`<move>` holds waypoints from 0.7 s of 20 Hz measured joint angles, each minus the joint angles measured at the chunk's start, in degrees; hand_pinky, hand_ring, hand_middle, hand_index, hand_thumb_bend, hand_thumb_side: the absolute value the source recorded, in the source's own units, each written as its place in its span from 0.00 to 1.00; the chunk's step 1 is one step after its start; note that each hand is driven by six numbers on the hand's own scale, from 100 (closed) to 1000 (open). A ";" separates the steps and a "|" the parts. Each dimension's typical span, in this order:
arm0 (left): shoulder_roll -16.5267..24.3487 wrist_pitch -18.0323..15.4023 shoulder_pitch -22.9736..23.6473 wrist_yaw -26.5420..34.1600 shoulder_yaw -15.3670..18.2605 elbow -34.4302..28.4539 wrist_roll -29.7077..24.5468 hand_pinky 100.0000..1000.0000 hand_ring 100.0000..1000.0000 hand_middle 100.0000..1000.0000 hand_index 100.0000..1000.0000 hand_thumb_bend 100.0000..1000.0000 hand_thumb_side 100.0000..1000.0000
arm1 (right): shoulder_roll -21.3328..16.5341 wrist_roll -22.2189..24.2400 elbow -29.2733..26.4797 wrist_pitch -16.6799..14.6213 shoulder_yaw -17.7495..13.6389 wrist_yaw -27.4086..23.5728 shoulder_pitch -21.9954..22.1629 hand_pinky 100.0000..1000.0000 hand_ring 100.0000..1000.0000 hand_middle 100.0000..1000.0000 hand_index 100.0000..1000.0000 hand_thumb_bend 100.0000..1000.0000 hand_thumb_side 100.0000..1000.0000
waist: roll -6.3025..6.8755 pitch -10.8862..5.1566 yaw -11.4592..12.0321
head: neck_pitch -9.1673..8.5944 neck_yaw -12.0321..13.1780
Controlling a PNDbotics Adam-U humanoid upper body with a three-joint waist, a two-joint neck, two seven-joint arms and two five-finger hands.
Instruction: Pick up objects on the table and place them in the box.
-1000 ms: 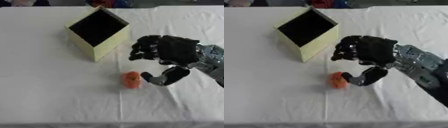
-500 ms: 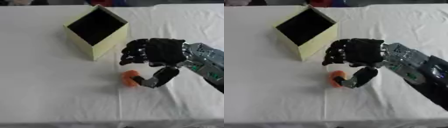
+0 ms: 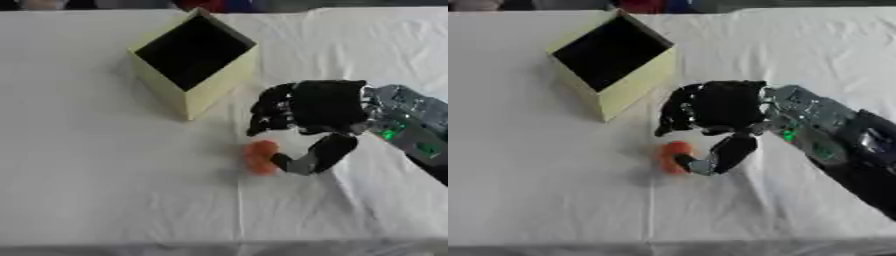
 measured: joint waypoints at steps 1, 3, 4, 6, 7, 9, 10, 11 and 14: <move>-0.01 0.00 -0.02 0.00 0.00 0.00 -0.02 0.64 0.56 0.61 0.67 0.03 0.80 | 0.00 0.77 0.34 0.06 -0.11 -0.56 0.16 0.86 0.79 0.70 0.87 0.00 0.97 | 0.02 0.04 0.04 | 0.00 0.00; -0.02 0.00 -0.03 0.00 0.00 0.00 -0.05 0.64 0.56 0.61 0.67 0.03 0.80 | 0.00 2.30 0.98 0.39 -0.32 -1.88 0.29 0.86 0.77 0.70 0.88 0.00 0.95 | 0.05 0.12 0.18 | 0.00 0.00; -0.02 -0.01 -0.03 0.00 0.00 0.00 -0.05 0.65 0.56 0.61 0.67 0.03 0.80 | 0.01 3.07 1.25 0.57 -0.33 -2.52 0.36 0.86 0.77 0.70 0.89 0.00 0.94 | 0.05 0.14 0.19 | 0.00 0.00; -0.03 -0.01 -0.03 0.01 0.00 0.00 -0.07 0.65 0.56 0.61 0.67 0.03 0.80 | 0.01 4.69 1.55 0.74 -0.34 -4.06 0.41 0.86 0.77 0.71 0.90 0.00 0.96 | 0.04 0.15 0.19 | 0.00 0.00; -0.03 0.00 -0.03 0.01 0.00 0.00 -0.07 0.65 0.56 0.61 0.67 0.03 0.80 | 0.01 5.48 1.64 0.81 -0.34 -4.87 0.41 0.86 0.77 0.71 0.91 0.00 0.96 | 0.04 0.16 0.19 | 0.00 0.00; -0.03 -0.01 -0.03 0.01 0.00 0.00 -0.08 0.65 0.56 0.61 0.67 0.03 0.80 | 0.02 7.01 1.65 1.12 -0.41 -6.21 0.40 0.87 0.75 0.70 0.94 0.00 1.00 | 0.04 0.17 0.18 | 0.00 -0.01; -0.04 0.00 -0.03 0.01 0.00 0.00 -0.08 0.65 0.56 0.61 0.67 0.03 0.80 | 0.03 7.73 1.65 1.39 -0.61 -6.79 0.40 0.87 0.74 0.69 0.95 0.00 1.00 | 0.05 0.18 0.17 | 0.00 -0.01; -0.04 0.00 -0.03 0.01 0.00 0.00 -0.08 0.65 0.56 0.61 0.67 0.03 0.80 | 0.04 8.33 1.63 1.73 -0.77 -7.23 0.40 0.87 0.74 0.69 0.96 0.00 1.00 | 0.06 0.19 0.16 | 0.00 -0.02; -0.05 0.02 -0.03 0.01 0.00 0.00 -0.10 0.65 0.56 0.61 0.67 0.02 0.80 | 0.06 9.56 1.21 2.85 -1.52 -7.70 0.48 0.88 0.74 0.71 0.99 0.00 1.00 | 0.11 0.24 0.00 | 0.00 -0.04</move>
